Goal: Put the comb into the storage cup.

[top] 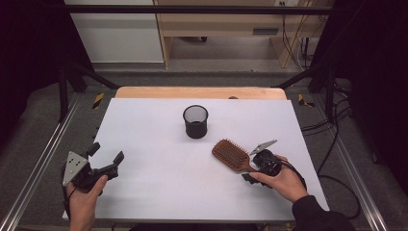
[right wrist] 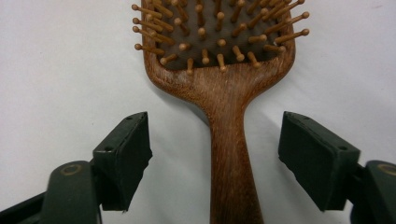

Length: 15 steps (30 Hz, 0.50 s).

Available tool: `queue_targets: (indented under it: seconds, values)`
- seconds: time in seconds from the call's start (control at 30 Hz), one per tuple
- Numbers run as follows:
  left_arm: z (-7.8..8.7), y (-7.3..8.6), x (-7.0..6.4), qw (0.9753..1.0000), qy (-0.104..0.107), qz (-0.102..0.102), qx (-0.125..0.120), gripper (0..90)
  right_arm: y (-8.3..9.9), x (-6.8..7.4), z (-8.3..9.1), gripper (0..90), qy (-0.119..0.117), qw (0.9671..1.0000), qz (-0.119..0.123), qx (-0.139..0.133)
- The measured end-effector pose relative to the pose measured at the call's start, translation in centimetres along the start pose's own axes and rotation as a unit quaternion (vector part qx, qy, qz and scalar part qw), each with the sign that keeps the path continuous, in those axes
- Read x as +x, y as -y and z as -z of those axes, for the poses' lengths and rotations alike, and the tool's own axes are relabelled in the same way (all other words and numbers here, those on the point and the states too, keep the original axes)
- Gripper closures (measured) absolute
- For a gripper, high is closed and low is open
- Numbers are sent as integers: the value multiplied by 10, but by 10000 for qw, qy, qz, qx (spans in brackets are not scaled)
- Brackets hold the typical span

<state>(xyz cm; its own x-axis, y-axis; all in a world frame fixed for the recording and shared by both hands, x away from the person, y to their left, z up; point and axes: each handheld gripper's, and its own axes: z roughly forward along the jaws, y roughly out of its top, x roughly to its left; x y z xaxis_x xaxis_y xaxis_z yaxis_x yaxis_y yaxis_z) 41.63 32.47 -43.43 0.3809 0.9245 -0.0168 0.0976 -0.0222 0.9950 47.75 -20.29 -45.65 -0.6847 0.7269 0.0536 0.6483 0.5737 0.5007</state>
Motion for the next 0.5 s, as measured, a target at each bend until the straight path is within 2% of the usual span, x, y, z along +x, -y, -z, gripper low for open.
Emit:
queue_targets:
  seconds: [0.07, 0.27, 0.37, 0.5]
  values:
    - [0, 0, 0, 10000, 3, -2, 1, 66, 0, -1, 0, 331, -15, 10000, 29, -13]
    - [0, 0, 0, 10000, 2, 3, -1, 66, -2, -1, -3, 426, -30, 10000, 19, 39]
    - [0, 0, 0, 10000, 0, 1, -2, 66, -3, -3, -4, 524, 42, 10000, 8, 50]
    - [0, 0, 0, 10000, 2, -3, 4, 66, -4, -2, -4, 587, 158, 9997, 54, 157]
